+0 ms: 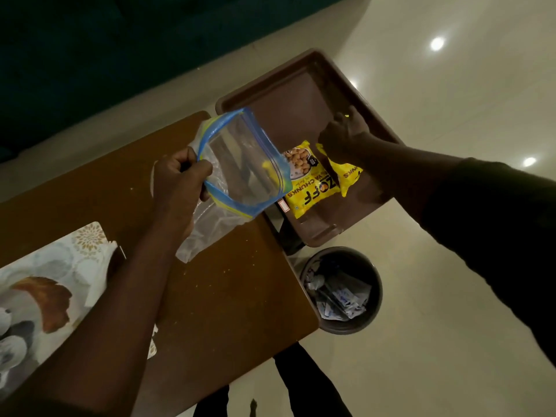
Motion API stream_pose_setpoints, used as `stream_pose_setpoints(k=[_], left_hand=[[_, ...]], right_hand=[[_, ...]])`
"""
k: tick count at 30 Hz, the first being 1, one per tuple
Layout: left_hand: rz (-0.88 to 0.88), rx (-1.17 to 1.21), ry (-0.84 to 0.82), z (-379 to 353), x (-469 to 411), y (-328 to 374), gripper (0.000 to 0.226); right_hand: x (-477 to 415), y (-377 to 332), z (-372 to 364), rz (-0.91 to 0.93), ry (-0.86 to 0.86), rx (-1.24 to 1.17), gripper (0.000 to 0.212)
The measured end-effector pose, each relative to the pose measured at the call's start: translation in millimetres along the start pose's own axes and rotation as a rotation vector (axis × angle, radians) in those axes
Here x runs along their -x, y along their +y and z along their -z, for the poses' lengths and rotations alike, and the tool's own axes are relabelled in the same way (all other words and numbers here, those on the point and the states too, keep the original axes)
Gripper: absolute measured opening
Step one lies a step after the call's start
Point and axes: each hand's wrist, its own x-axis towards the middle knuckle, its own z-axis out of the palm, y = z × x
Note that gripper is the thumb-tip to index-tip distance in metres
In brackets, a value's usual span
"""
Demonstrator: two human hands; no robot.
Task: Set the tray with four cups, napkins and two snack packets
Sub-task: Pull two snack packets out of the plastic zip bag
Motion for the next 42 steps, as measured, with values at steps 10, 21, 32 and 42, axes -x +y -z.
stream_pose_setpoints(k=[10, 21, 32, 42], left_hand=[[0.021, 0.061, -0.007, 7.6, -3.3, 3.4, 0.027], [0.065, 0.192, 0.032, 20.1, -9.9, 18.0, 0.025], [0.007, 0.251, -0.121, 57.1, 17.7, 23.5, 0.033], [0.184, 0.113, 0.006, 143.5, 18.2, -18.6, 0.092]], right_hand=[[3.0, -10.8, -12.9, -0.103, 0.335, -0.613, 0.045], [98.8, -141.2, 57.6, -0.292, 0.492, -2.214, 0.078], [94.9, -191.9, 106.5, -0.286, 0.801, -1.845, 0.033], [91.0, -149.4, 113.0, 0.015, 0.278, -2.257, 0.011]])
